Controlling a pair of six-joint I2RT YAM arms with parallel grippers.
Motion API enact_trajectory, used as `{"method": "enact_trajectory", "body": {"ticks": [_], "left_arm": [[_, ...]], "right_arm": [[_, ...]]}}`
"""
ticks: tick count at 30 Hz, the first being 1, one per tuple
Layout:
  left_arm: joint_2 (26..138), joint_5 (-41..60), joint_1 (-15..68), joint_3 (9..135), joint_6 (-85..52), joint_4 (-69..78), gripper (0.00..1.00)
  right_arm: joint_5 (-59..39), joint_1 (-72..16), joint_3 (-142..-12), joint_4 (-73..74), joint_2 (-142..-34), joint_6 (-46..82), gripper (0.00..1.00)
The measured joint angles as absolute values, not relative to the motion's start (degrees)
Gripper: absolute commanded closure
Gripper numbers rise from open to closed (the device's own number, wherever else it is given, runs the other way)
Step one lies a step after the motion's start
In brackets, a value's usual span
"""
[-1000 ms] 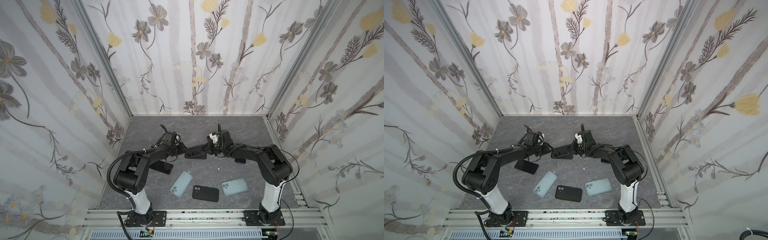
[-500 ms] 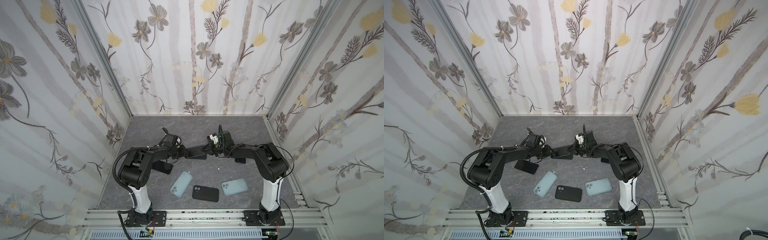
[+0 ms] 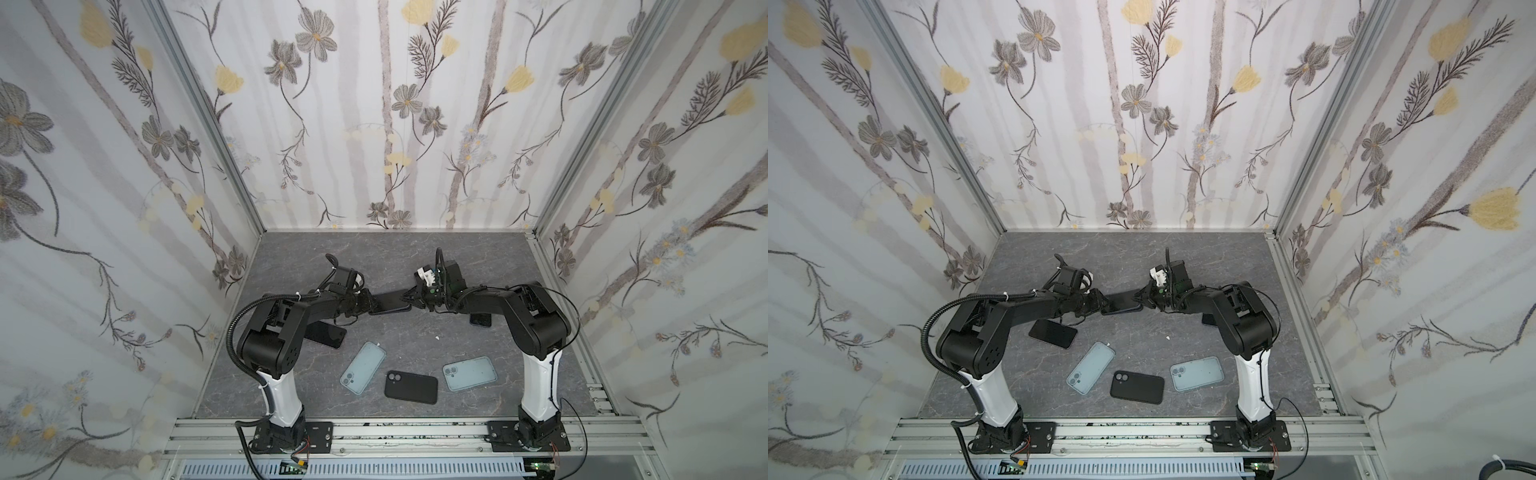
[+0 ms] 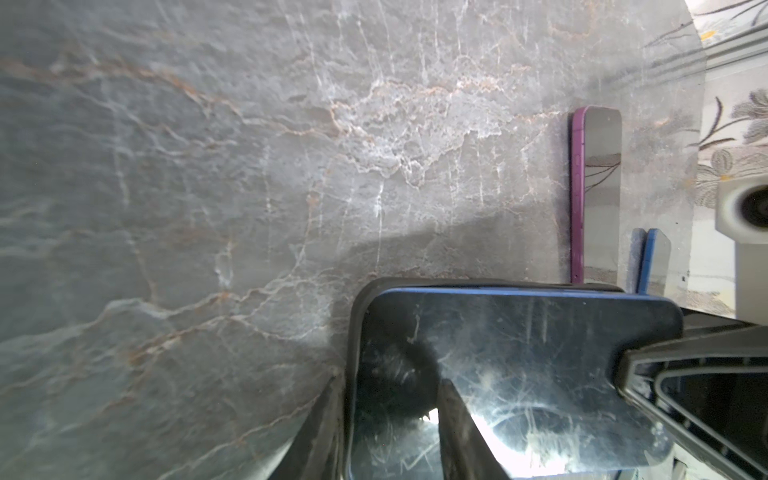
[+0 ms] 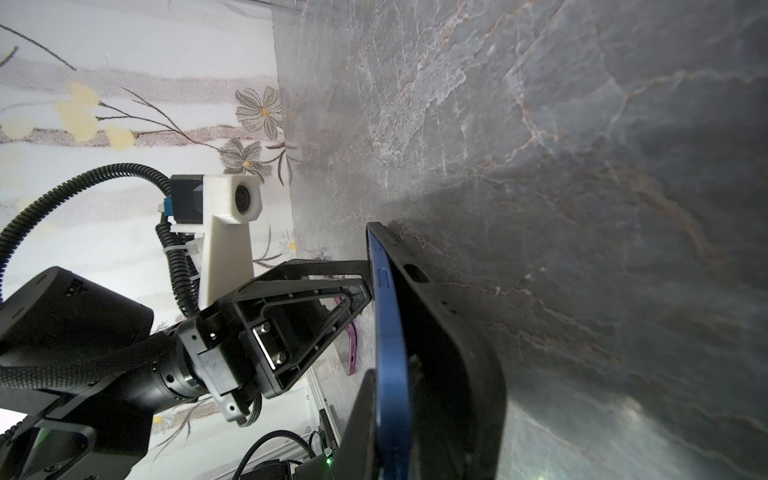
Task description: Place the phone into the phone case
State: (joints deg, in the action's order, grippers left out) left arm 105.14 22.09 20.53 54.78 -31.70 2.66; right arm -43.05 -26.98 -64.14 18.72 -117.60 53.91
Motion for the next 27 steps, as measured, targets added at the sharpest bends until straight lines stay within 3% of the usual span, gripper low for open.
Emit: {"method": "enact_trajectory", "body": {"ticks": [21,27], "left_arm": [[107.1,17.7,21.0,59.9,-25.0,-4.0,0.65],[108.4,15.9,21.0,62.3,-23.9,-5.8,0.67]], "right_arm": [[-44.9,-26.5,-67.7,15.2,-121.1,49.6,1.0],[-43.4,-26.8,-69.9,10.2,-120.6,46.9,0.86]]}}
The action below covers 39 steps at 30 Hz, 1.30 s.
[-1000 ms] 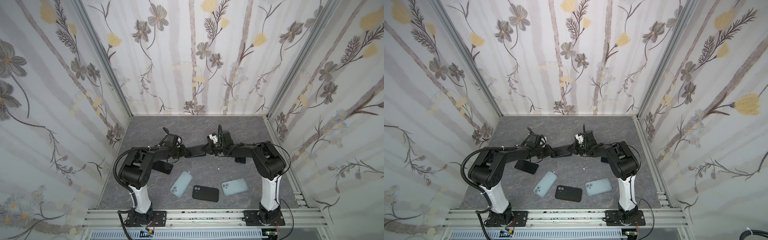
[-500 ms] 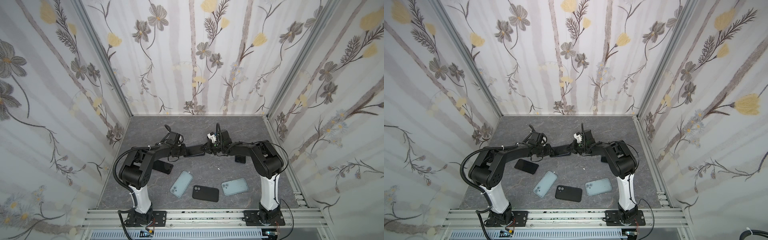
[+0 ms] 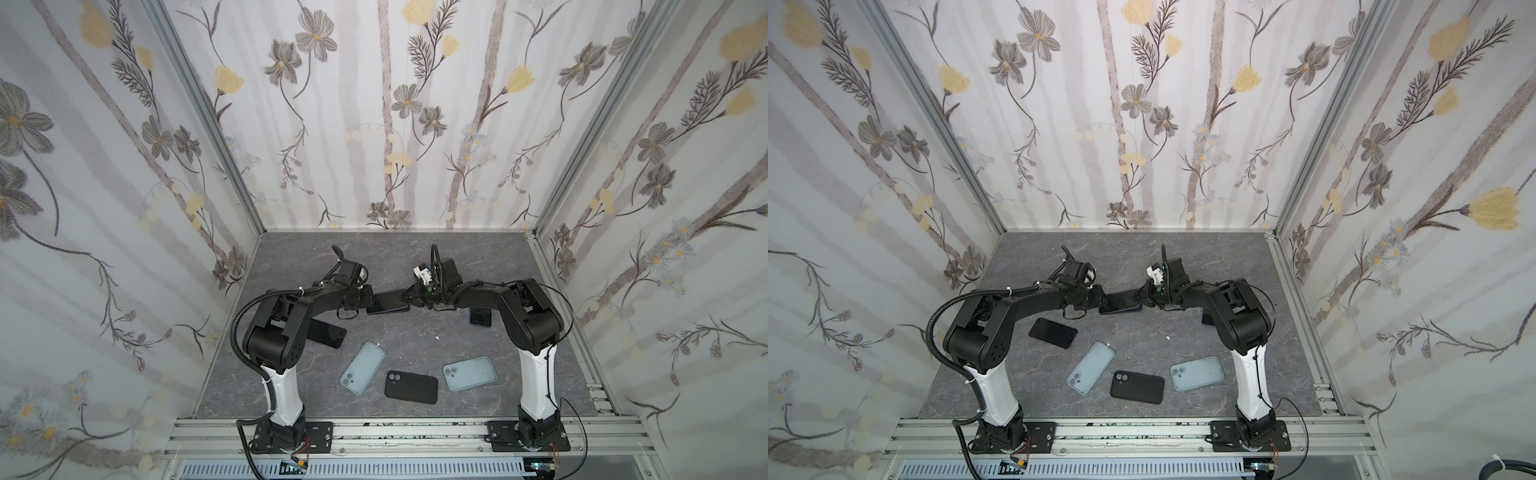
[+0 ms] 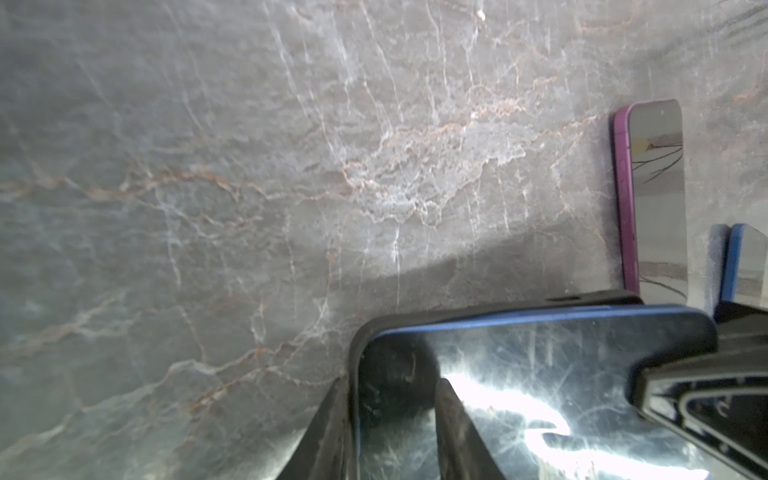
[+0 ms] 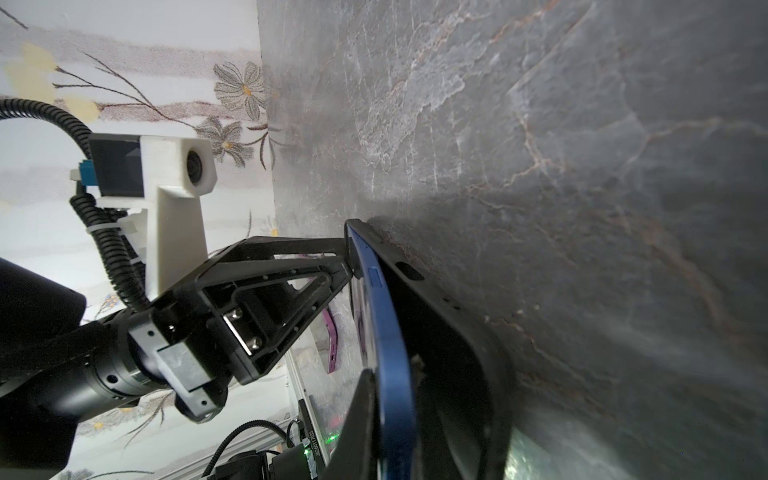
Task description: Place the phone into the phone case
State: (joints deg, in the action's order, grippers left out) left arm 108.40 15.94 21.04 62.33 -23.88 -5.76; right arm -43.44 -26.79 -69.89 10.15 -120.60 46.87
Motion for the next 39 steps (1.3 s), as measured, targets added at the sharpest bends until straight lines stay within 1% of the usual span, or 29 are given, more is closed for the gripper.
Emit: {"method": "enact_trajectory", "body": {"ticks": [3,10,13,24,26,30,33,37,39], "left_arm": [[109.7,15.2,21.1,63.7,-23.2,-5.9,0.67],[110.7,15.1,21.1,64.9,-22.2,-6.8,0.68],[110.7,15.1,21.1,65.1,-22.0,-7.3,0.68],[110.8,14.5,21.1,65.5,-21.4,-8.0,0.69],[110.8,14.2,21.2,65.5,-21.3,-8.2,0.69],[110.5,14.2,21.2,65.5,-21.3,-8.5,0.69],[109.9,14.1,21.3,65.5,-21.2,-10.1,0.69],[109.4,14.2,21.3,65.5,-21.0,-11.8,0.69],[109.2,14.2,21.3,65.5,-21.0,-12.4,0.7]], "right_arm": [[-39.5,-27.4,-70.9,5.7,-120.3,45.0,0.8],[-34.2,-28.8,-74.8,-3.6,-120.3,42.0,0.75],[-32.3,-29.3,-76.6,-6.7,-120.3,40.9,0.71],[-23.3,-30.7,-80.8,-17.0,-119.2,37.8,0.66],[-21.7,-30.9,-81.3,-18.4,-118.7,37.3,0.64],[-19.9,-30.8,-81.4,-20.4,-117.9,36.3,0.64],[-19.3,-30.9,-81.1,-21.6,-116.8,35.9,0.67],[-19.2,-31.0,-80.4,-22.0,-115.4,35.5,0.73],[-19.4,-31.0,-79.8,-22.0,-115.4,35.5,0.79]]}}
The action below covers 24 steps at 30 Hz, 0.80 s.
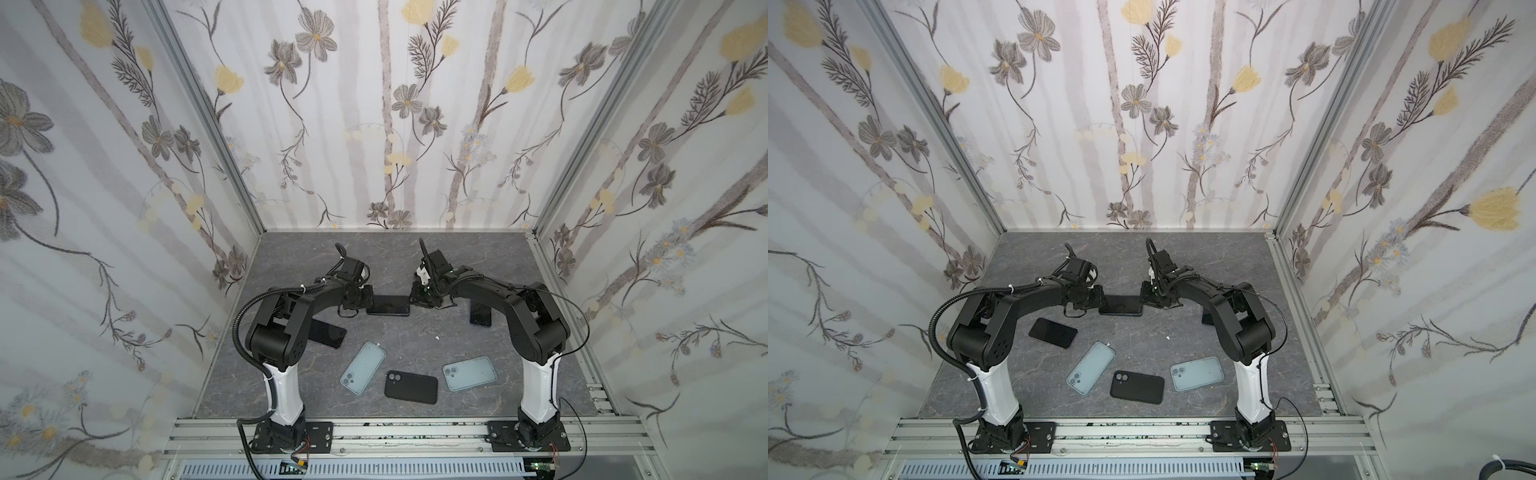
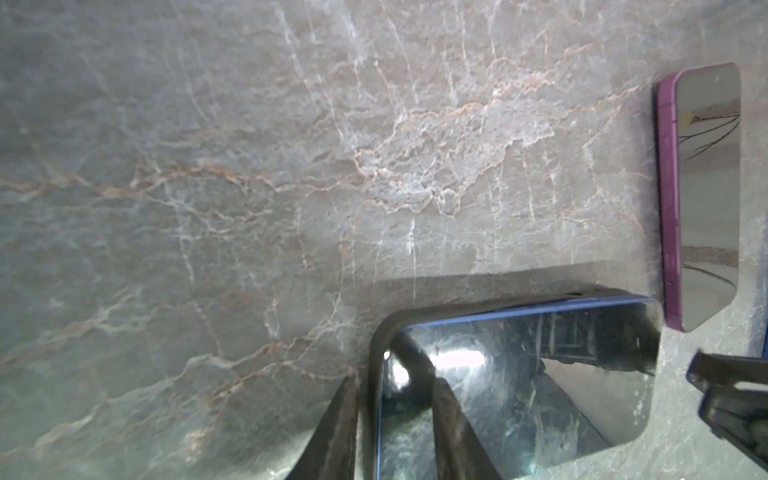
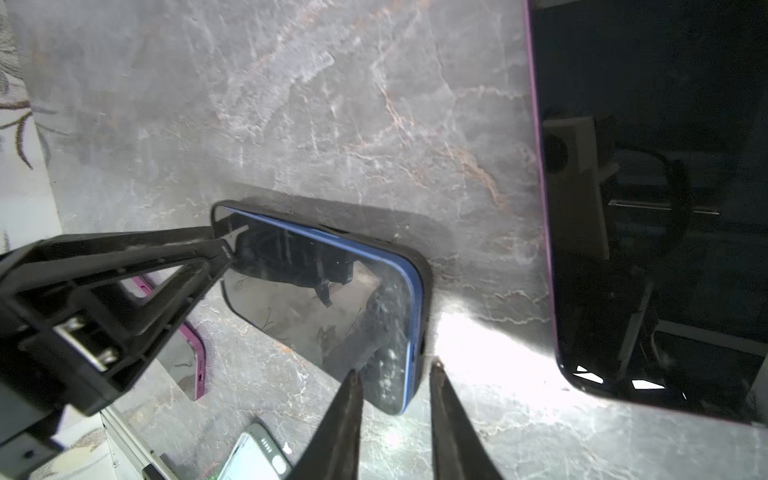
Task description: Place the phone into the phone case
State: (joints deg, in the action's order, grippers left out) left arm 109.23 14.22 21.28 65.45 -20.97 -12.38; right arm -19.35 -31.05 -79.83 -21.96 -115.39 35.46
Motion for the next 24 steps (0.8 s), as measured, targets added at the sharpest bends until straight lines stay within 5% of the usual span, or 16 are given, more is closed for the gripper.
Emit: {"method": "enact_trajectory", "body": {"ticks": [10,24], "left_arm": [[109.3,16.1,21.3,65.5,-21.0,-13.0,0.72],[109.3,16.5,21.2,65.3,-21.1,-12.8,0.72]], "right_arm": [[-21.3,-31.7,-78.4,-20.1,-116.8,35.5,0.97],[-22.4,-31.5,-78.5,-19.5,-117.8,35.8,0.98]]}}
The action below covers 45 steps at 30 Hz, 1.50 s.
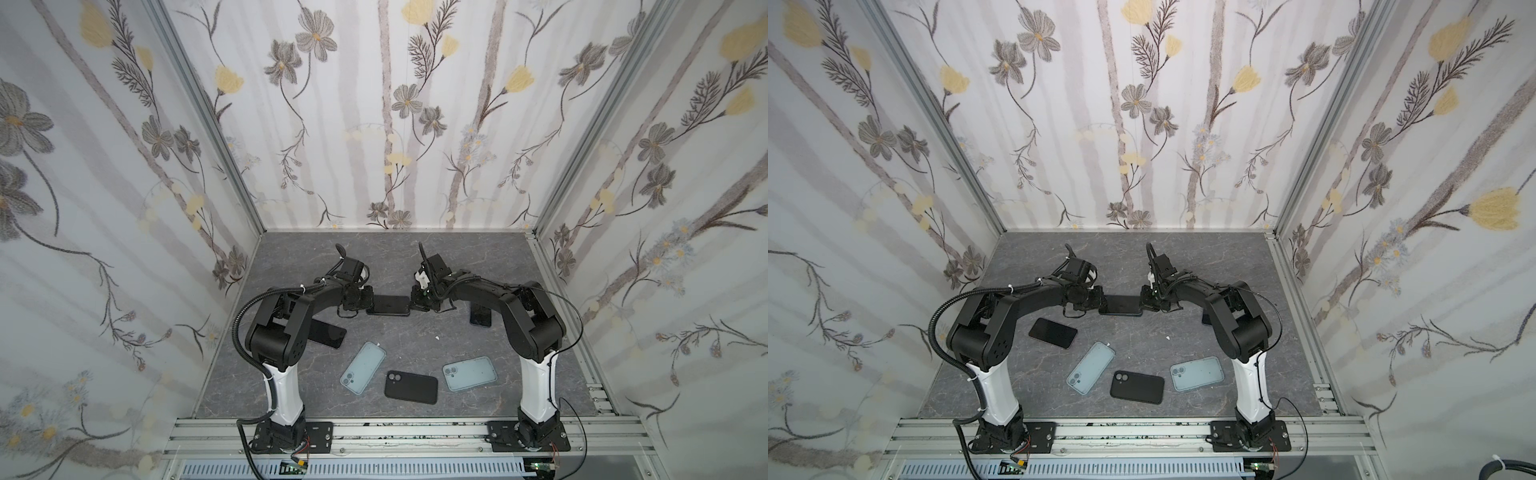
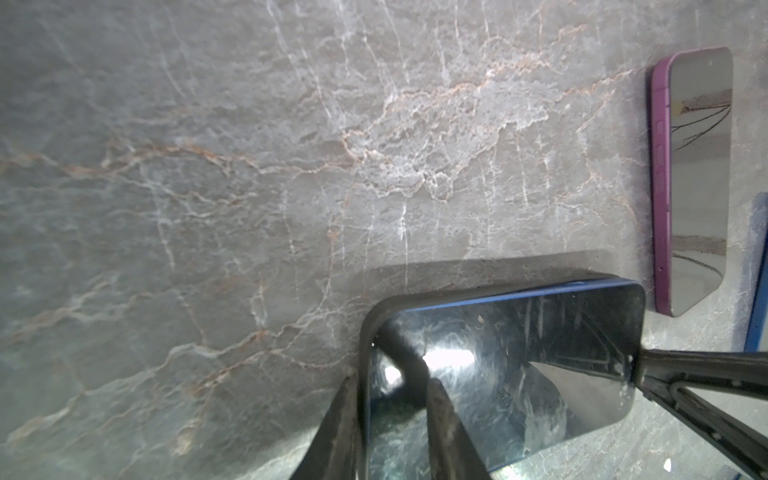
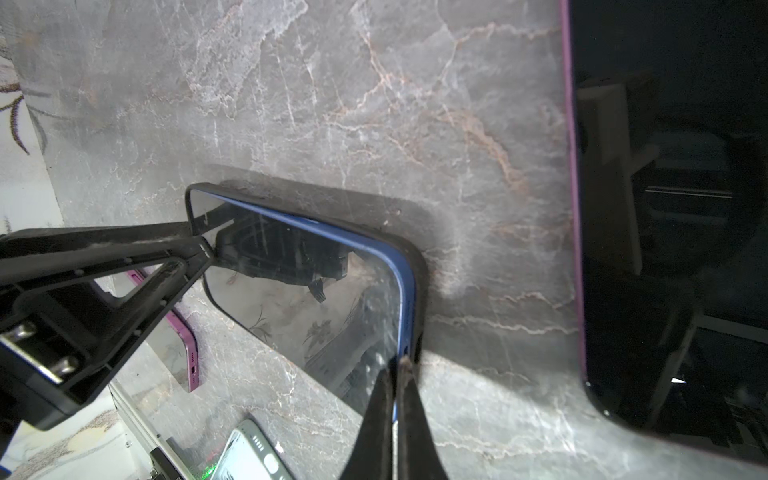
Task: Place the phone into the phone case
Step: 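Push the phone's edge into the case with the right gripper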
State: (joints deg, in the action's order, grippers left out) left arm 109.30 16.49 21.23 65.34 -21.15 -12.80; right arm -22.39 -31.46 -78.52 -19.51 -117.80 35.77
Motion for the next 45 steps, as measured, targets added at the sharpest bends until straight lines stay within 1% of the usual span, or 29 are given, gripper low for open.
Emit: {"method": "enact_trajectory", "body": {"ticks": [4,10,25,45], "left_arm": [[109.3,16.3,21.2,65.3,-21.2,-12.8,0.71],[109.3,16.4,21.1,65.4,-21.2,-12.9,0.71],[109.3,16.3,21.1,65.5,-21.2,-13.1,0.71],[109.4,16.6,20.9,65.8,-21.0,-13.9,0.71]], "right_arm": [[-21.7,-31.6,-78.8,-20.0,-117.4,35.7,0.97],[-17.7,-32.7,-81.4,-24.1,-117.0,34.4,0.95],[-16.6,-33.6,-82.0,-26.4,-117.2,33.3,0.91],[-16.3,-33.7,-83.2,-27.6,-120.2,31.8,0.93]]}}
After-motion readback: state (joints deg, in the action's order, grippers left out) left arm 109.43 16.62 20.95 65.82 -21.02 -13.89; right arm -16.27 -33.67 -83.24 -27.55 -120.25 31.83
